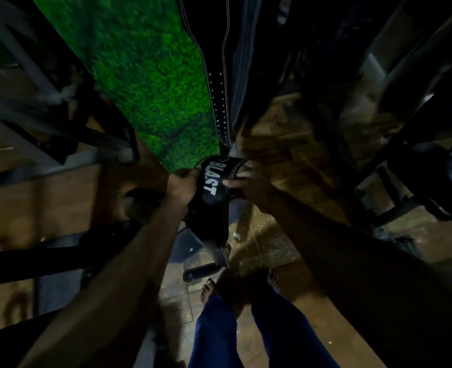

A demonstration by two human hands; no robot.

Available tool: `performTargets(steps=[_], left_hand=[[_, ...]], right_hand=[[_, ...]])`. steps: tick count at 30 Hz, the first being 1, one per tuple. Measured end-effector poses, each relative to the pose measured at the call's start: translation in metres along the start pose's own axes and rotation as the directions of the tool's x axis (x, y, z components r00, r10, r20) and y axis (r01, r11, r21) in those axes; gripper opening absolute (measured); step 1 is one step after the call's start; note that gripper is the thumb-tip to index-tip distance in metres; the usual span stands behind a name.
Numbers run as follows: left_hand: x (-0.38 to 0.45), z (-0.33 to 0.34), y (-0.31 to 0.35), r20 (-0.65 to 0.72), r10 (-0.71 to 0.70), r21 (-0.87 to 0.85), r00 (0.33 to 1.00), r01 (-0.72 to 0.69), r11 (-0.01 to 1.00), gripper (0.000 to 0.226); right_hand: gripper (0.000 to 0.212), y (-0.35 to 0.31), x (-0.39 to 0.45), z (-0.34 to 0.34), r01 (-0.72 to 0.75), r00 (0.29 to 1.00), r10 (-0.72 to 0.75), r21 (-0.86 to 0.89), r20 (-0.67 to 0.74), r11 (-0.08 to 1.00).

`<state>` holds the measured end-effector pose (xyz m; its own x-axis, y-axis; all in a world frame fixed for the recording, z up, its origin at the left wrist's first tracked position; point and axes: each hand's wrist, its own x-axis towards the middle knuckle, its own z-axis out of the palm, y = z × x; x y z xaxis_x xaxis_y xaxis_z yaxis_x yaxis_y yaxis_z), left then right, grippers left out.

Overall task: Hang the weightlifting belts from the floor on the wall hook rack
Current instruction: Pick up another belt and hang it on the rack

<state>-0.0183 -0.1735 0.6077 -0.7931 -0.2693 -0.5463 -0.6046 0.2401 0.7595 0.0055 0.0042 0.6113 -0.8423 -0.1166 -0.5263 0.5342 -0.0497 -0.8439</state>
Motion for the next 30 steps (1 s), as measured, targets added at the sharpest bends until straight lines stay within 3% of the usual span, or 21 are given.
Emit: performTargets(steps=[1,5,9,12,16,17,20,21,24,25,28,29,30], left_hand=[[-0.011,-0.005,0.012,-0.025,0.010,0.007,1.000,-0.010,1.000,0.038],[-0.057,-0.016,0.046,-0.160,0.089,-0.063,0.983,-0.100,0.993,0.042],[-0.075,-0.034,0.058,-0.279,0.128,-0.074,0.952,-0.154,0.985,0.066],[-0.112,-0.050,0.091,-0.296,0.202,-0.142,0.934,-0.252,0.957,0.035],[-0.144,-0.079,0.112,-0.247,0.239,-0.230,0.939,-0.297,0.927,0.025],[-0.150,-0.088,0.118,-0.236,0.221,-0.246,0.946,-0.279,0.928,0.023],[-0.179,-0.112,0.146,-0.198,0.138,-0.353,0.970,-0.202,0.914,0.019],[-0.188,-0.119,0.157,-0.170,0.118,-0.397,0.978,-0.177,0.901,0.018],[-0.211,-0.135,0.180,-0.164,0.144,-0.478,0.976,-0.206,0.854,0.022],[-0.216,-0.138,0.184,-0.185,0.171,-0.477,0.968,-0.241,0.845,0.026],[-0.227,-0.143,0.189,-0.212,0.321,-0.450,0.923,-0.384,0.806,0.033],[-0.231,-0.143,0.189,-0.195,0.382,-0.439,0.903,-0.429,0.789,0.031],[-0.236,-0.143,0.190,-0.174,0.437,-0.433,0.882,-0.467,0.771,0.028]], right_hand=[[0.023,-0.011,-0.009,0.001,-0.060,0.998,0.059,0.044,0.019,0.997],[0.013,-0.041,-0.036,0.004,-0.141,0.988,0.145,-0.069,0.051,0.988],[0.034,-0.072,-0.062,0.022,-0.173,0.984,0.175,0.046,-0.030,0.984],[0.061,-0.095,-0.067,0.035,-0.223,0.973,0.230,0.173,-0.018,0.959],[0.041,-0.142,-0.083,0.045,-0.120,0.992,0.111,0.203,0.054,0.972],[0.045,-0.149,-0.085,0.045,-0.085,0.994,0.071,0.176,0.089,0.981],[0.095,-0.176,-0.109,0.051,0.029,0.979,-0.043,0.072,0.200,0.997],[0.093,-0.183,-0.118,0.053,0.048,0.969,-0.060,0.056,0.242,0.997],[0.040,-0.216,-0.158,0.058,0.048,0.946,-0.039,-0.021,0.323,0.999],[0.034,-0.225,-0.163,0.057,0.047,0.928,-0.045,0.005,0.369,0.999],[0.076,-0.251,-0.163,0.061,0.041,0.923,-0.045,0.019,0.382,0.999],[0.080,-0.259,-0.164,0.063,0.069,0.933,-0.073,0.025,0.353,0.997],[0.067,-0.268,-0.167,0.066,0.079,0.930,-0.093,0.053,0.355,0.995]])
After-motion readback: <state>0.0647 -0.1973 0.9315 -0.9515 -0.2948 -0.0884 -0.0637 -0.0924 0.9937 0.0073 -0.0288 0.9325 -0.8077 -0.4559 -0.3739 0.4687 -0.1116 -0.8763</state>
